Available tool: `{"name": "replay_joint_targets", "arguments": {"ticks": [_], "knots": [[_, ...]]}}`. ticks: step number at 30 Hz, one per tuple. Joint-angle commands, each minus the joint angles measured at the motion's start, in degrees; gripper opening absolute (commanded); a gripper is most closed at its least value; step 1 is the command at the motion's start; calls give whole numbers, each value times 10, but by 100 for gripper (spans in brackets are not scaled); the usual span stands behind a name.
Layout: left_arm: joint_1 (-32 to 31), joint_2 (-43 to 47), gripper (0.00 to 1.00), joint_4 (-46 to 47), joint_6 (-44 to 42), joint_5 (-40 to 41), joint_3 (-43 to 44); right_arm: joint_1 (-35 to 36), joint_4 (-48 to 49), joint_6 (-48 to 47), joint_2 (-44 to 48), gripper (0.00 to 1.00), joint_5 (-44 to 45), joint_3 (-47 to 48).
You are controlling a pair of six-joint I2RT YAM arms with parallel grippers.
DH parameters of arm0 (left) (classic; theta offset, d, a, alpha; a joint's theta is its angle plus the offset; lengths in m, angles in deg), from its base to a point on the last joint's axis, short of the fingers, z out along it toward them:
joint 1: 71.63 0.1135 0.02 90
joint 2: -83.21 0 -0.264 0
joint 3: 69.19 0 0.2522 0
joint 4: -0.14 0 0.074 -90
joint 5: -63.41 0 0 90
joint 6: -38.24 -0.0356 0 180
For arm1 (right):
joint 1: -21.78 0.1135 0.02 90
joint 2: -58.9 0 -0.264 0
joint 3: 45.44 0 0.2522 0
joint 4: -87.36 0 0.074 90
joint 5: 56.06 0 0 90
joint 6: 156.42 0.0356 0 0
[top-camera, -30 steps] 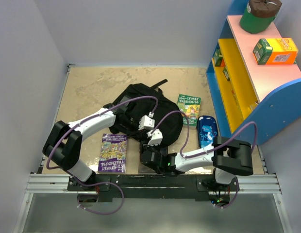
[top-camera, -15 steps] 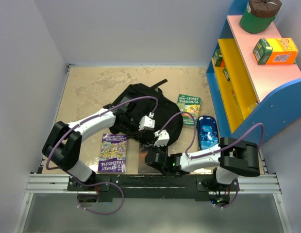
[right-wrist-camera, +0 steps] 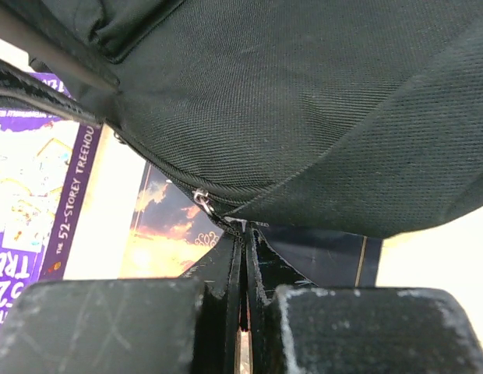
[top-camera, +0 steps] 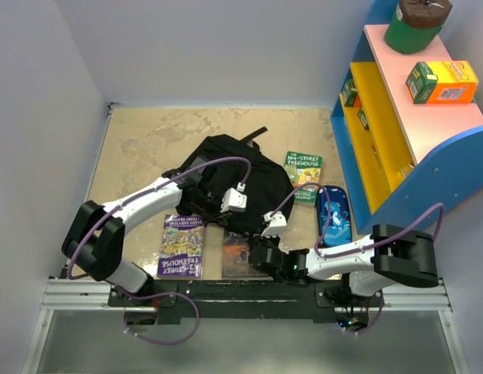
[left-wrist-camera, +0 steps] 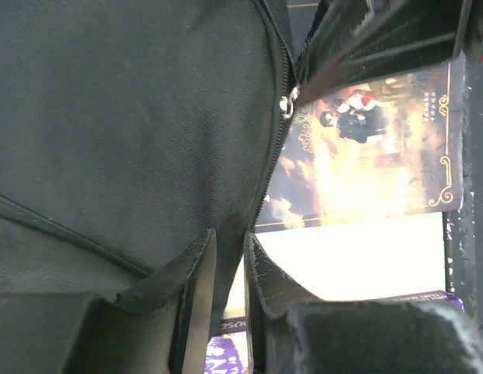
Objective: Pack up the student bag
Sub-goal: Unzip the student bag at the center of the board.
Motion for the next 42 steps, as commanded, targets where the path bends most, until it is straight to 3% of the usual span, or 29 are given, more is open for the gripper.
{"name": "replay_joint_targets", "arguments": {"ticks": [1, 11, 16, 21, 22, 24, 25, 26, 33, 38, 42], "knots": [[-5, 15, 26, 6, 3, -38, -5, -1, 10, 0, 29, 0, 11, -13], [-61, 30, 42, 113, 62, -40, -27, -1, -2, -45, 61, 0, -29, 13], [-78, 14, 42, 125, 41, -24, -47, -1, -12, -45, 91, 0, -39, 11], [-79, -2, 31, 139, 32, -1, -60, -2, -19, -42, 100, 0, -52, 9], [-79, -3, 22, 138, 31, 4, -63, -2, -23, -42, 101, 0, -54, 10], [-79, -5, 13, 132, 25, 16, -63, -5, -41, -35, 102, 0, -51, 13], [-79, -3, 2, 128, 22, 19, -63, -7, -47, -32, 102, 0, -49, 14], [-79, -1, 0, 124, 17, 28, -63, -13, -56, -30, 106, 0, -49, 15], [-60, 28, 0, 84, -45, 110, -52, -117, -107, -64, 182, 0, -68, 10], [72, -19, 0, 6, -48, 72, 45, -172, -106, -108, 194, 0, -96, 19], [96, 15, 0, 4, -83, 95, 6, -206, -102, -128, 169, 0, -117, 33]]}}
